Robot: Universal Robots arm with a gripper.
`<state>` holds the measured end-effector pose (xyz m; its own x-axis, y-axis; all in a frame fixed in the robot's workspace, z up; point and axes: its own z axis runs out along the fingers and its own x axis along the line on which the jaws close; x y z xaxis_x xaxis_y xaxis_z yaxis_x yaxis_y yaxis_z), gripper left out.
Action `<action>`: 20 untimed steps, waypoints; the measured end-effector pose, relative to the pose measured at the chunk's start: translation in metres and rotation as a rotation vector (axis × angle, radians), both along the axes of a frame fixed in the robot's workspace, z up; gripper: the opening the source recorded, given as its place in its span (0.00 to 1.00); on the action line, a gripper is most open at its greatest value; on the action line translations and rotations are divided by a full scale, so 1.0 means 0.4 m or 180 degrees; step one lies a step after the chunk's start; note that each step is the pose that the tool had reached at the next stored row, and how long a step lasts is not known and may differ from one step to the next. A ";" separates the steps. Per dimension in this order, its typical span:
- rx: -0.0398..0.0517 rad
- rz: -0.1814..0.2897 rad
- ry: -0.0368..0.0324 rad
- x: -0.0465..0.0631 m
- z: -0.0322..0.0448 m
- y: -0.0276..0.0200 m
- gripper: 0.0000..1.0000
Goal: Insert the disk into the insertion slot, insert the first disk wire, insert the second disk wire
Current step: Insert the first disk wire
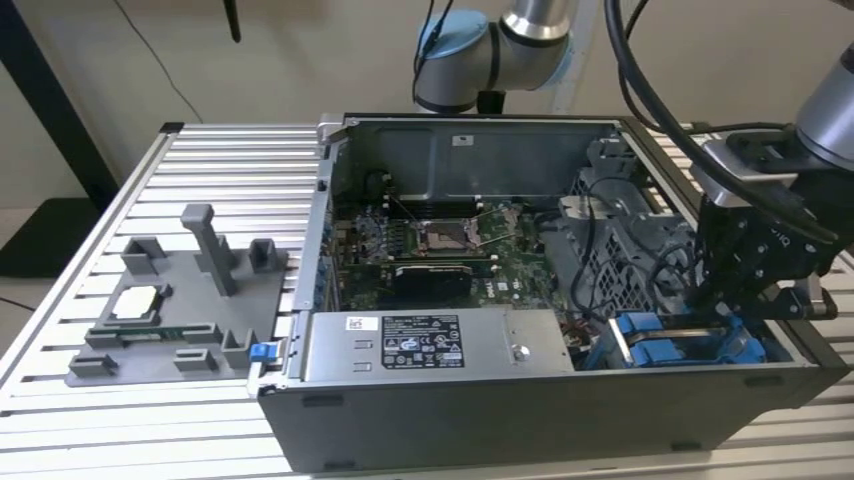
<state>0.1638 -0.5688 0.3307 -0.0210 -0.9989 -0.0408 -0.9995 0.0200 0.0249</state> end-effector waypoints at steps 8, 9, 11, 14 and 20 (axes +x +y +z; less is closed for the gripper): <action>-0.0004 0.0000 0.0000 0.000 0.044 0.000 1.00; -0.0004 0.0000 0.0000 0.000 0.047 0.000 1.00; -0.0004 0.0000 0.0000 0.000 0.053 0.000 1.00; -0.0004 0.0000 0.0000 -0.001 0.063 0.000 1.00; -0.0004 0.0000 0.0000 -0.004 0.079 0.000 1.00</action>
<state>0.1624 -0.5688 0.3623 -0.0210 -0.9990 -0.0396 -0.9995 0.0200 0.0250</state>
